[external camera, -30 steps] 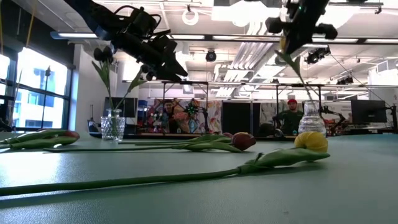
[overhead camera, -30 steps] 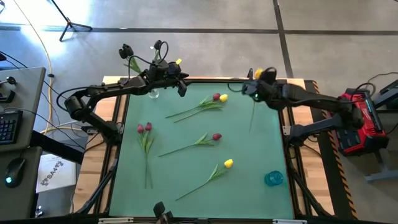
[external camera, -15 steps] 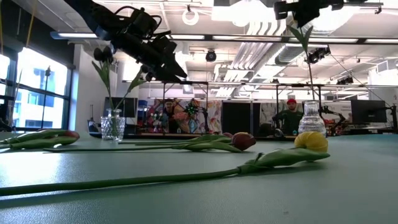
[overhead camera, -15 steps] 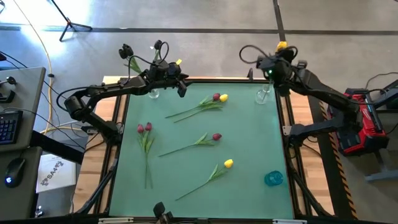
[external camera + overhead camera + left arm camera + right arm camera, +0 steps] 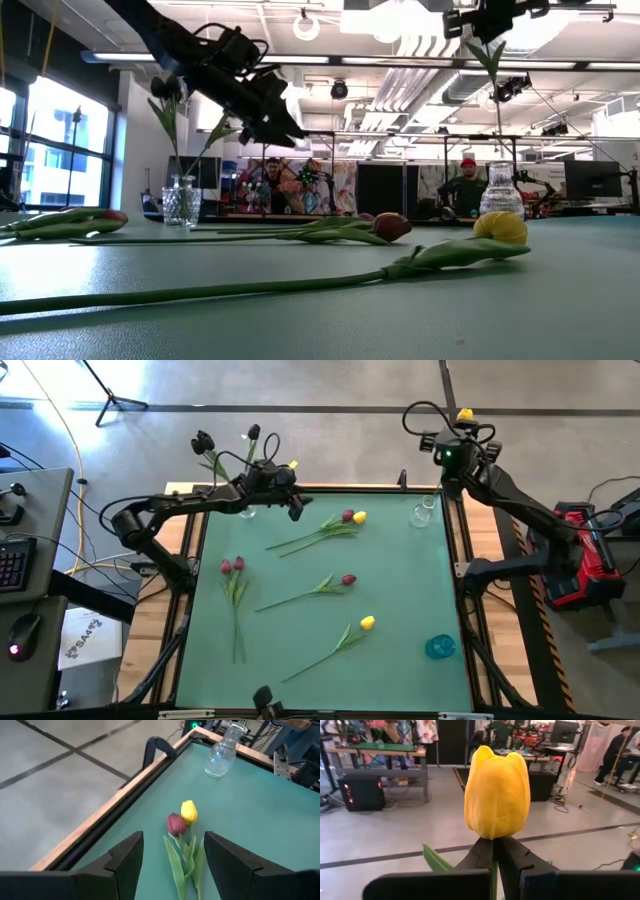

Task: Sort flowers into vase by color
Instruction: Put the yellow flower into the right transparent vase

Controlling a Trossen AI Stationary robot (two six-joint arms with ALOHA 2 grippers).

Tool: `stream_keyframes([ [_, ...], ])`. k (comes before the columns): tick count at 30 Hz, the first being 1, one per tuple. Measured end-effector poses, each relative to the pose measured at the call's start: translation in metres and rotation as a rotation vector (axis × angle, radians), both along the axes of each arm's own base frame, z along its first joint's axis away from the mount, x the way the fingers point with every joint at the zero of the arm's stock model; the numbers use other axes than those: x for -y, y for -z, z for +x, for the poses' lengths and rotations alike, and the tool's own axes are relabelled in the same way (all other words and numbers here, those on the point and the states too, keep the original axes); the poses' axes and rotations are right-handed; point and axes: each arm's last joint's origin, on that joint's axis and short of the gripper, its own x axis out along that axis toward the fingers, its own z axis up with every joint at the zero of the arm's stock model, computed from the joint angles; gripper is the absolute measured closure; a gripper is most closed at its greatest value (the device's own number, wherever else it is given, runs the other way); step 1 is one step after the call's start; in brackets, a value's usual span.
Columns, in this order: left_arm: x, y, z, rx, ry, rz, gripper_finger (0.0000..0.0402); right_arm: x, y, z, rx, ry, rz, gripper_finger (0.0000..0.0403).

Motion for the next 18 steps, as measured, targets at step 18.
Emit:
stream_keyframes([
  [18, 0.005, 0.006, 0.006, -0.019, 0.021, -0.019, 0.0204, 0.021, 0.012, 0.007, 0.003, -0.08, -0.107, 0.0403],
])
